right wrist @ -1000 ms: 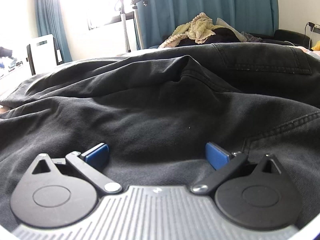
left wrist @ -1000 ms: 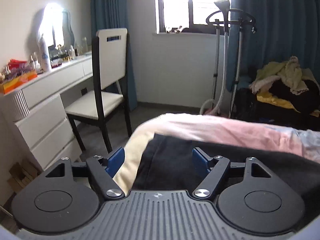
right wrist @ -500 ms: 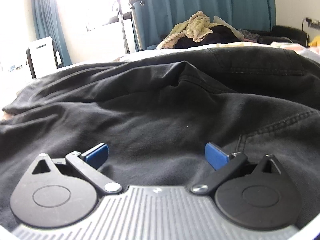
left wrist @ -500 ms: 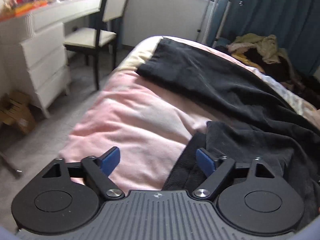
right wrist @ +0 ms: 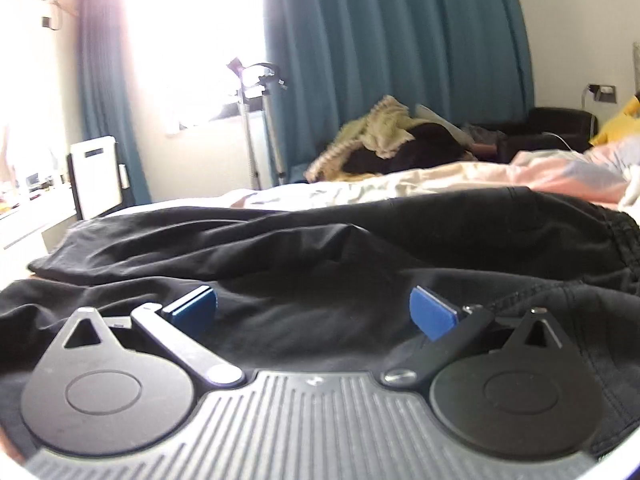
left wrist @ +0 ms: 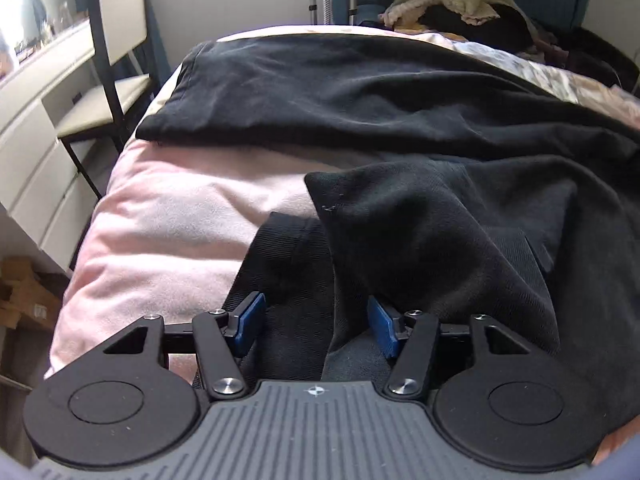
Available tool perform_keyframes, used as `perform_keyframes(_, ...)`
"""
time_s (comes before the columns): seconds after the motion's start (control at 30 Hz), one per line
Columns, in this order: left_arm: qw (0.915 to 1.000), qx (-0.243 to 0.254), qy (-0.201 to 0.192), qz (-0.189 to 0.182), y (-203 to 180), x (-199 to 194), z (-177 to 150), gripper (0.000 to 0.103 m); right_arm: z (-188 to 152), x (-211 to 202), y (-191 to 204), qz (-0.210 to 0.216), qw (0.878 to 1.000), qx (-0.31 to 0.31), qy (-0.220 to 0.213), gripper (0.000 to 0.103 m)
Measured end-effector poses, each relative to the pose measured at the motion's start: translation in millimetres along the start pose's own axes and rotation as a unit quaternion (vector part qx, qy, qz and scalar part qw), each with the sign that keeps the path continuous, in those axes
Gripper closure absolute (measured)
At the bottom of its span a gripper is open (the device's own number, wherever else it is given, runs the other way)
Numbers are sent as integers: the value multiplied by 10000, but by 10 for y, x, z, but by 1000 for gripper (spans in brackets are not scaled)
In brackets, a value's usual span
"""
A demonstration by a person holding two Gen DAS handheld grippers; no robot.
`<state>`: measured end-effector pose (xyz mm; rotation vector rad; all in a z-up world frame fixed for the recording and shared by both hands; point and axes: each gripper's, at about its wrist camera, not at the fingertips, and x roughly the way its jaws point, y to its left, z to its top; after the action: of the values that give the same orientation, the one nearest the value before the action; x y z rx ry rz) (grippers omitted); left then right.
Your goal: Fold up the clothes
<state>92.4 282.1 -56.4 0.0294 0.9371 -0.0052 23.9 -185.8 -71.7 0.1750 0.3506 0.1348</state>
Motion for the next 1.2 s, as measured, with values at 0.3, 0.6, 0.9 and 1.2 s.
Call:
perform_keyframes(0.3, 9990, -165, 216, 353, 85, 238, 293, 72, -42, -229, 222, 649, 9976, -205, 141, 0)
perform_keyframes(0.6, 9919, 123, -740, 1029, 77, -615, 393, 97, -49, -164, 326, 636, 9973, -354, 137, 0)
perform_keyframes(0.9, 9674, -753, -1390, 1981, 999, -701, 802, 96, -4, -102, 338, 945, 9954, -145, 2, 0)
perform_keyframes(1.2, 9759, -672, -1221, 1677, 895, -631, 517, 26, -4, 25, 239, 486, 9982, 73, 352, 0)
